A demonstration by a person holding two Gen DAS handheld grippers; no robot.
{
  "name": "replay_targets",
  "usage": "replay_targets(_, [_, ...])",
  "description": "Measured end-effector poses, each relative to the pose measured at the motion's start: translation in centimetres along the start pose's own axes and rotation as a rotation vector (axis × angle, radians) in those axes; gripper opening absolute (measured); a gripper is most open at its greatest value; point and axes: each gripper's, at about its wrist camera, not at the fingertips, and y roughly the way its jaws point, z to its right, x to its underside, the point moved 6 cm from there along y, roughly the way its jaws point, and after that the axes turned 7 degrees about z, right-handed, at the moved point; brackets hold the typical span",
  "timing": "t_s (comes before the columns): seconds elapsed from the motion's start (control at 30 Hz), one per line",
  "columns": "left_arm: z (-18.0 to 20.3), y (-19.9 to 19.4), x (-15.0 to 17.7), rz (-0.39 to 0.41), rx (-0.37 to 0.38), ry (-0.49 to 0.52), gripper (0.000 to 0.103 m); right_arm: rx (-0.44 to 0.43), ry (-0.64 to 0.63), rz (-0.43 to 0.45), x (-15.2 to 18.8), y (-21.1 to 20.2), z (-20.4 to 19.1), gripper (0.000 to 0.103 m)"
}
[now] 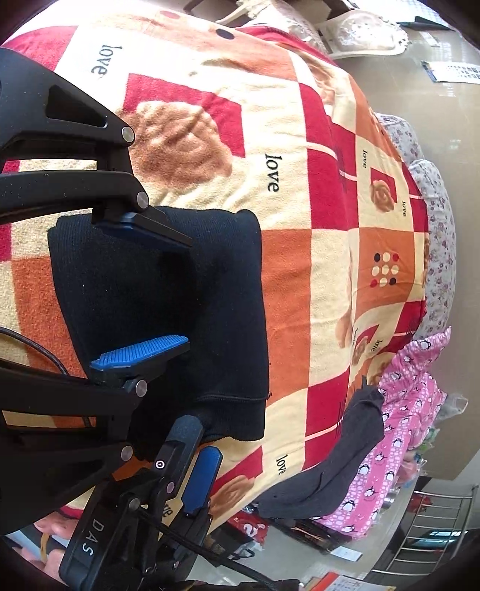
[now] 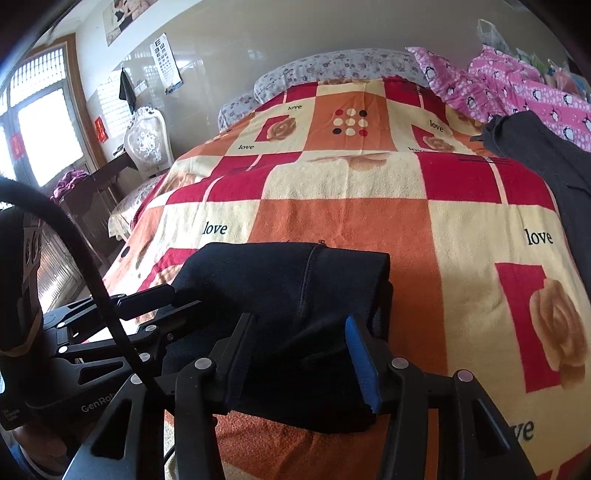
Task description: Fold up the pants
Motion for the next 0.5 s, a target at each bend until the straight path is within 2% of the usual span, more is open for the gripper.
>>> replay_targets(0.2, [-1.2, -0.1, 0.3, 0.000, -0.023, -0.018, 0.047, 0.037, -0.010, -0.077, 2.1, 1.1, 2.0, 0.049])
replay_targets(0.3, [-1.9, -0.1, 0.4, -0.006, -0.032, -0.033, 0.047, 0.043, 0.008, -0.081, 2.7, 0.4, 2.9, 0.056])
replay_targets(0.37, [-2.4, -0.2, 0.5, -0.010, -0.028, -0.051, 0.047, 0.078, -0.012, -0.090, 2.9, -0.1, 3.4, 0.056])
replay_targets(0.5, [-3.6, -0.2, 0.5, -0.014, -0.033, -0.080, 0.047, 0.065, 0.002, -0.063, 2.2, -1.1, 3.4, 0.056])
